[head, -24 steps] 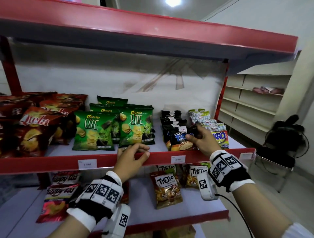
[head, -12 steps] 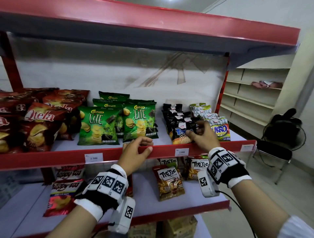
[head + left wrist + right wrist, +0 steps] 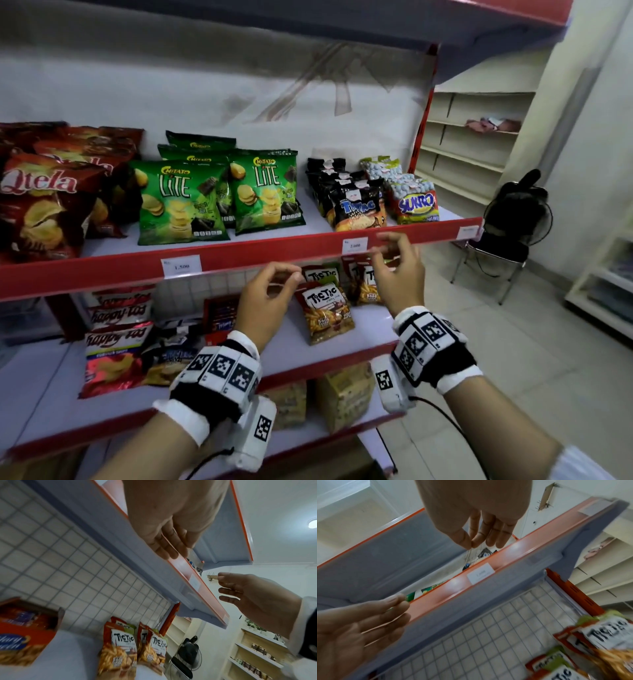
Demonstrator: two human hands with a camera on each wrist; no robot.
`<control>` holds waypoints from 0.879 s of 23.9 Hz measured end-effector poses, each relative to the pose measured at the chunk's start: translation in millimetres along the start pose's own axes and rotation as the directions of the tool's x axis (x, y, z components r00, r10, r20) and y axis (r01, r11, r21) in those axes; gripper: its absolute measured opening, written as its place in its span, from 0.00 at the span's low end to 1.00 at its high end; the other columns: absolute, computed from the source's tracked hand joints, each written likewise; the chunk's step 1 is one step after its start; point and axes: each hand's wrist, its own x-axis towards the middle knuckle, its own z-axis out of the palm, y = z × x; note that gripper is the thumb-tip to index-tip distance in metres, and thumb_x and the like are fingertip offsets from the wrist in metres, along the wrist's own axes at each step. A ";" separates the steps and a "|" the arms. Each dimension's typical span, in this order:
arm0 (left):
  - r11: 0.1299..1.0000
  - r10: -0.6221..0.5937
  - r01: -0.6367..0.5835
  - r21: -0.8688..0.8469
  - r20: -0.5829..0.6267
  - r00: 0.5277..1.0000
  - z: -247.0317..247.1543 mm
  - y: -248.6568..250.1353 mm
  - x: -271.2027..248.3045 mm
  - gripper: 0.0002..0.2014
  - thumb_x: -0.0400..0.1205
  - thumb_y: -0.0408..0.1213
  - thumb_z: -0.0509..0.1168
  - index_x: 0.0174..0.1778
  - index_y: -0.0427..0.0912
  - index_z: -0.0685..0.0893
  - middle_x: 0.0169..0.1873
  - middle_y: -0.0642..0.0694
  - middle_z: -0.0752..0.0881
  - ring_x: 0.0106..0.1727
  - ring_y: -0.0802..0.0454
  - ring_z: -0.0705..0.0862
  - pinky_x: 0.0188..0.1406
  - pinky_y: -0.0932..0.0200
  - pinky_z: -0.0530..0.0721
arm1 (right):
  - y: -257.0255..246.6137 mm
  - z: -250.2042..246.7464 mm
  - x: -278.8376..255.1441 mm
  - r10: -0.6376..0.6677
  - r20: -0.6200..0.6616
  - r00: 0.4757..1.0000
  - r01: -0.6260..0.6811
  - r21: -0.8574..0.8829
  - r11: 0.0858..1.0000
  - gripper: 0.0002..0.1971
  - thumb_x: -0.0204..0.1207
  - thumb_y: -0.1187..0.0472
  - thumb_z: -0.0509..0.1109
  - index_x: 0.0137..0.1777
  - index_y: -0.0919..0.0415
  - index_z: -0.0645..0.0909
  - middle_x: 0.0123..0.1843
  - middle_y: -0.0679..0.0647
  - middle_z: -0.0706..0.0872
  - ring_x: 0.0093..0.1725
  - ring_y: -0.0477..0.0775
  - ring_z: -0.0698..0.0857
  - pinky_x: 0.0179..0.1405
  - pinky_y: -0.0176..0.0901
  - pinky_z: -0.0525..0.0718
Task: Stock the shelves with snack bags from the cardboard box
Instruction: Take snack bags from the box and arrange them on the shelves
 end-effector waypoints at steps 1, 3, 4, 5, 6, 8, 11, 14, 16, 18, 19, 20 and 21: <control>0.999 -0.030 0.030 -0.015 0.001 1.000 0.1 -6.8 -6.4 0.08 0.80 0.34 0.68 0.41 0.54 0.84 0.40 0.55 0.88 0.45 0.61 0.86 0.46 0.66 0.83 | 4.7 3.4 -14.7 -0.010 0.008 1.000 0.010 0.003 1.000 0.09 0.75 0.68 0.69 0.53 0.57 0.81 0.46 0.55 0.82 0.47 0.49 0.78 0.48 0.28 0.76; 0.995 -0.096 0.096 -0.012 0.008 0.995 2.5 -22.8 -15.1 0.08 0.80 0.32 0.69 0.41 0.52 0.84 0.39 0.53 0.89 0.45 0.55 0.87 0.47 0.61 0.84 | 18.6 11.2 -39.6 0.012 0.065 0.998 -0.012 0.001 1.000 0.09 0.76 0.69 0.69 0.53 0.58 0.81 0.44 0.54 0.82 0.46 0.45 0.76 0.42 0.20 0.71; 0.991 -0.131 0.131 -0.010 0.021 0.991 5.7 -32.0 -20.9 0.07 0.80 0.31 0.68 0.42 0.49 0.85 0.39 0.51 0.89 0.45 0.52 0.87 0.48 0.59 0.84 | 27.5 15.2 -53.2 0.044 0.106 0.993 -0.043 -0.008 0.999 0.09 0.76 0.68 0.69 0.54 0.58 0.81 0.45 0.55 0.82 0.44 0.41 0.77 0.40 0.21 0.71; 0.988 -0.153 0.154 -0.009 0.034 0.988 8.1 -41.1 -25.6 0.06 0.80 0.30 0.68 0.43 0.46 0.85 0.38 0.50 0.89 0.45 0.51 0.87 0.48 0.59 0.84 | 37.0 18.5 -64.0 0.062 0.145 0.988 -0.062 -0.006 0.998 0.09 0.77 0.68 0.69 0.55 0.58 0.81 0.47 0.55 0.81 0.43 0.36 0.77 0.39 0.22 0.72; 0.980 -0.198 0.199 -0.008 0.054 0.979 12.8 -52.3 -32.3 0.05 0.80 0.29 0.68 0.44 0.45 0.85 0.38 0.50 0.88 0.45 0.50 0.86 0.47 0.61 0.83 | 49.1 20.8 -74.6 0.093 0.182 0.979 -0.091 -0.018 0.996 0.09 0.77 0.67 0.69 0.55 0.58 0.81 0.48 0.56 0.80 0.43 0.34 0.78 0.39 0.22 0.72; 0.959 -0.283 0.282 0.021 0.087 0.955 26.2 -78.9 -42.3 0.04 0.79 0.29 0.69 0.46 0.42 0.85 0.40 0.51 0.87 0.45 0.52 0.85 0.46 0.63 0.82 | 78.7 25.9 -87.2 0.149 0.265 0.953 -0.136 -0.068 0.988 0.11 0.76 0.67 0.69 0.57 0.59 0.81 0.49 0.58 0.80 0.43 0.37 0.77 0.42 0.29 0.75; 0.894 -0.448 0.447 0.037 0.112 0.887 49.5 -126.3 -74.1 0.05 0.80 0.27 0.67 0.49 0.37 0.85 0.43 0.45 0.87 0.47 0.50 0.84 0.49 0.61 0.82 | 130.7 32.3 -115.5 0.243 0.407 0.880 -0.195 -0.157 0.968 0.15 0.74 0.68 0.69 0.58 0.53 0.79 0.47 0.53 0.82 0.47 0.38 0.75 0.51 0.34 0.76; 0.744 -0.668 0.659 0.109 0.126 0.733 89.3 -225.7 -139.1 0.07 0.80 0.23 0.65 0.51 0.33 0.84 0.44 0.41 0.85 0.47 0.47 0.82 0.42 0.70 0.81 | 238.4 53.3 -174.4 0.412 0.566 0.714 -0.281 -0.307 0.909 0.14 0.74 0.69 0.69 0.59 0.57 0.79 0.45 0.46 0.78 0.51 0.53 0.79 0.51 0.34 0.74; 0.689 -0.723 0.703 0.176 0.102 0.683 97.3 -255.7 -163.8 0.07 0.80 0.23 0.64 0.52 0.33 0.84 0.44 0.42 0.85 0.47 0.47 0.82 0.43 0.70 0.80 | 265.5 55.5 -196.2 0.455 0.599 0.659 -0.314 -0.331 0.890 0.15 0.74 0.70 0.68 0.60 0.59 0.80 0.46 0.47 0.78 0.49 0.52 0.80 0.48 0.28 0.75; 0.681 -0.731 0.708 0.187 0.108 0.674 95.6 -263.9 -178.4 0.07 0.80 0.23 0.64 0.52 0.32 0.84 0.45 0.42 0.85 0.48 0.48 0.82 0.46 0.69 0.79 | 274.4 52.3 -203.4 0.445 0.631 0.636 -0.321 -0.308 0.896 0.17 0.74 0.72 0.66 0.61 0.59 0.80 0.49 0.54 0.79 0.47 0.51 0.80 0.52 0.32 0.79; 0.675 -0.737 0.717 0.170 0.121 0.665 94.5 -264.3 -181.4 0.07 0.80 0.23 0.64 0.52 0.31 0.84 0.45 0.42 0.85 0.48 0.48 0.82 0.45 0.71 0.79 | 277.5 50.5 -204.1 0.435 0.660 0.612 -0.303 -0.313 0.900 0.18 0.74 0.72 0.66 0.62 0.59 0.80 0.51 0.58 0.81 0.47 0.51 0.80 0.51 0.30 0.79; 0.667 -0.744 0.723 0.177 0.126 0.656 93.4 -268.6 -185.2 0.07 0.80 0.22 0.64 0.52 0.31 0.84 0.45 0.42 0.85 0.48 0.48 0.82 0.45 0.72 0.78 | 285.3 49.8 -206.4 0.423 0.685 0.594 -0.269 -0.326 0.906 0.17 0.74 0.72 0.67 0.62 0.59 0.80 0.51 0.60 0.82 0.48 0.50 0.79 0.49 0.25 0.76; 0.659 -0.752 0.731 0.177 0.145 0.643 92.5 -271.0 -186.1 0.07 0.80 0.22 0.64 0.52 0.31 0.83 0.44 0.42 0.85 0.49 0.47 0.82 0.45 0.69 0.78 | 291.0 48.4 -206.9 0.419 0.708 0.568 -0.230 -0.353 0.907 0.17 0.74 0.70 0.67 0.62 0.59 0.80 0.51 0.59 0.82 0.49 0.50 0.79 0.46 0.24 0.73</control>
